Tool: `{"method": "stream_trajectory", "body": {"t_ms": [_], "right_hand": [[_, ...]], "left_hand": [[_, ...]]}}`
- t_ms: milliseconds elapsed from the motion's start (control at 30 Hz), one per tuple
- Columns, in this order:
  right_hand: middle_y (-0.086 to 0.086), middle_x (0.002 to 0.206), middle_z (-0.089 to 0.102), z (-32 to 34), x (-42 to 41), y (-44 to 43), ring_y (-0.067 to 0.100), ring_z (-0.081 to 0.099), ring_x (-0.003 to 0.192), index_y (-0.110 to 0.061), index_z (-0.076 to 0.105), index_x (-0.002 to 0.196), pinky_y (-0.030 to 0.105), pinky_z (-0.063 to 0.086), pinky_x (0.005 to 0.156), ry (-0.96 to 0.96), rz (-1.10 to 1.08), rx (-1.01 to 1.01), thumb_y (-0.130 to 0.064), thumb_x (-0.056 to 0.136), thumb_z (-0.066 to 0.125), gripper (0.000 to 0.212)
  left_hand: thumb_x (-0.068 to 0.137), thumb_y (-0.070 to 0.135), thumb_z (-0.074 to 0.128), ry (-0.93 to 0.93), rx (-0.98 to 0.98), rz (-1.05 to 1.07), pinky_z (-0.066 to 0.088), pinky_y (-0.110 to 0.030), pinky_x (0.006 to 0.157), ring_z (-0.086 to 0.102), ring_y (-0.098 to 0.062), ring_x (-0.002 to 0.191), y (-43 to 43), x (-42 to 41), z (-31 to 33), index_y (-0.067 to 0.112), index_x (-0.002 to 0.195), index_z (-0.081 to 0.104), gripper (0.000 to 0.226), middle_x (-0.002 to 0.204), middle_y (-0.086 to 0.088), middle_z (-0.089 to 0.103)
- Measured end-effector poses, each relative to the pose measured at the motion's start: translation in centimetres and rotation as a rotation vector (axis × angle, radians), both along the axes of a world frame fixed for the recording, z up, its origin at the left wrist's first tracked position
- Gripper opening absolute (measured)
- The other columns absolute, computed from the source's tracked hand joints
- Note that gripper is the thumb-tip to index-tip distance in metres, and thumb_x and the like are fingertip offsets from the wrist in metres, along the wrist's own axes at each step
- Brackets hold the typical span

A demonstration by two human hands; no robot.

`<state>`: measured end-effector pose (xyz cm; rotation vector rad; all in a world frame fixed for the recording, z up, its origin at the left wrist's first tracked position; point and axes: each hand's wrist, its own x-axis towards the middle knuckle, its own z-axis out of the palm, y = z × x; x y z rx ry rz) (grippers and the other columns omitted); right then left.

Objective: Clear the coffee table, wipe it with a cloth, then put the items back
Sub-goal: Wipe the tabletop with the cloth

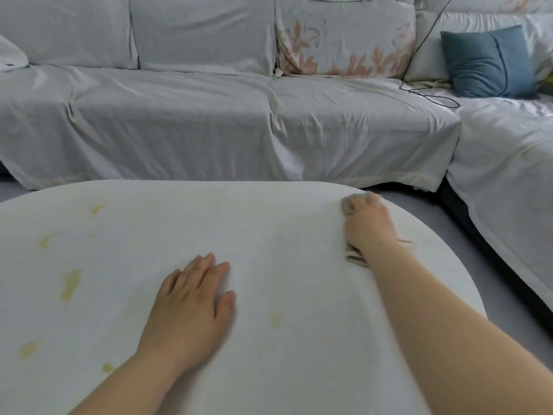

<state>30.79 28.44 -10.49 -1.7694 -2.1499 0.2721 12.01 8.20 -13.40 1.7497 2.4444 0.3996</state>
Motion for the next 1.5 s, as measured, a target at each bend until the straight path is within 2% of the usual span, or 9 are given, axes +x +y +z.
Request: {"method": "stream_trajectory", "body": {"t_ms": [233,400,467,600,733,967,1267,1367,1500], "right_hand": [[0.002,0.148,0.031,-0.5,-6.8,1.5,0.023,0.031,0.133,-0.021,0.044,0.130,0.030,0.023,0.107,0.027,0.508,-0.042,-0.007,0.086,0.042,0.045],[0.013,0.148,0.025,0.1,-2.7,5.5,0.037,0.034,0.127,-0.016,0.038,0.132,0.039,0.031,0.102,-0.036,-0.027,-0.038,-0.006,0.086,0.036,0.047],[0.017,0.147,0.023,0.0,-5.2,5.1,0.037,0.034,0.126,-0.013,0.039,0.129,0.039,0.031,0.103,-0.074,-0.069,-0.033,-0.004,0.084,0.036,0.046],[0.014,0.144,0.030,-0.4,-12.0,2.0,0.033,0.042,0.121,-0.018,0.048,0.123,0.035,0.035,0.099,-0.045,0.330,-0.022,0.000,0.081,0.038,0.046],[-0.001,0.154,0.019,-0.5,-11.0,0.8,0.023,0.029,0.135,-0.026,0.040,0.132,0.030,0.022,0.108,-0.029,0.552,-0.056,-0.007,0.087,0.039,0.049],[0.012,0.151,0.019,0.2,2.2,2.6,0.038,0.038,0.124,-0.017,0.035,0.134,0.039,0.033,0.098,-0.010,-0.185,-0.072,-0.004,0.085,0.035,0.050],[-0.003,0.154,0.018,-0.5,-4.9,-4.0,0.027,0.034,0.131,-0.029,0.040,0.132,0.033,0.027,0.105,-0.037,0.405,-0.063,-0.007,0.087,0.039,0.050],[-0.004,0.152,0.022,-0.2,-1.3,-2.1,0.026,0.034,0.131,-0.028,0.040,0.132,0.034,0.028,0.106,-0.028,0.288,-0.079,-0.004,0.087,0.039,0.051],[0.003,0.154,0.017,0.1,5.4,-0.5,0.033,0.034,0.129,-0.024,0.032,0.136,0.040,0.029,0.104,0.002,-0.197,-0.069,-0.006,0.086,0.033,0.053]], "left_hand": [[0.055,0.054,-0.018,0.016,-0.007,-0.011,-0.006,-0.026,0.112,-0.006,-0.004,0.141,0.0,0.1,0.4,0.035,0.139,0.009,0.090,0.155,0.011,0.001],[0.057,0.053,-0.017,0.009,0.003,-0.017,-0.009,-0.025,0.110,-0.007,-0.004,0.141,0.1,-0.1,0.1,0.034,0.140,0.008,0.089,0.155,0.011,0.001],[0.058,0.053,-0.018,0.010,-0.003,-0.019,-0.011,-0.024,0.109,-0.008,-0.004,0.140,0.1,-0.1,0.0,0.034,0.140,0.007,0.088,0.155,0.011,0.000],[0.059,0.052,-0.017,0.010,-0.001,-0.019,-0.009,-0.025,0.109,-0.006,-0.005,0.141,0.2,-0.2,0.0,0.034,0.140,0.007,0.087,0.155,0.010,0.001],[0.077,0.049,-0.001,0.001,0.013,-0.027,-0.005,-0.027,0.112,-0.004,-0.007,0.141,0.1,-0.1,0.1,0.032,0.140,0.010,0.066,0.155,0.008,0.003],[0.089,0.043,0.017,-0.016,0.015,-0.037,-0.004,-0.029,0.112,-0.003,-0.009,0.142,0.0,-0.2,0.0,0.029,0.141,0.011,0.053,0.155,0.006,0.005],[0.090,0.042,0.019,-0.034,0.021,-0.039,0.000,-0.031,0.113,0.001,-0.011,0.142,-0.1,0.0,0.5,0.027,0.141,0.014,0.054,0.155,0.004,0.008],[0.089,0.042,0.019,-0.026,0.018,-0.036,0.000,-0.031,0.113,0.001,-0.012,0.142,-0.1,0.0,0.3,0.027,0.141,0.014,0.054,0.155,0.004,0.007],[0.089,0.043,0.021,-0.009,0.029,-0.036,0.002,-0.031,0.113,0.003,-0.012,0.142,0.1,-0.2,0.0,0.029,0.140,0.016,0.054,0.155,0.005,0.010]]}}
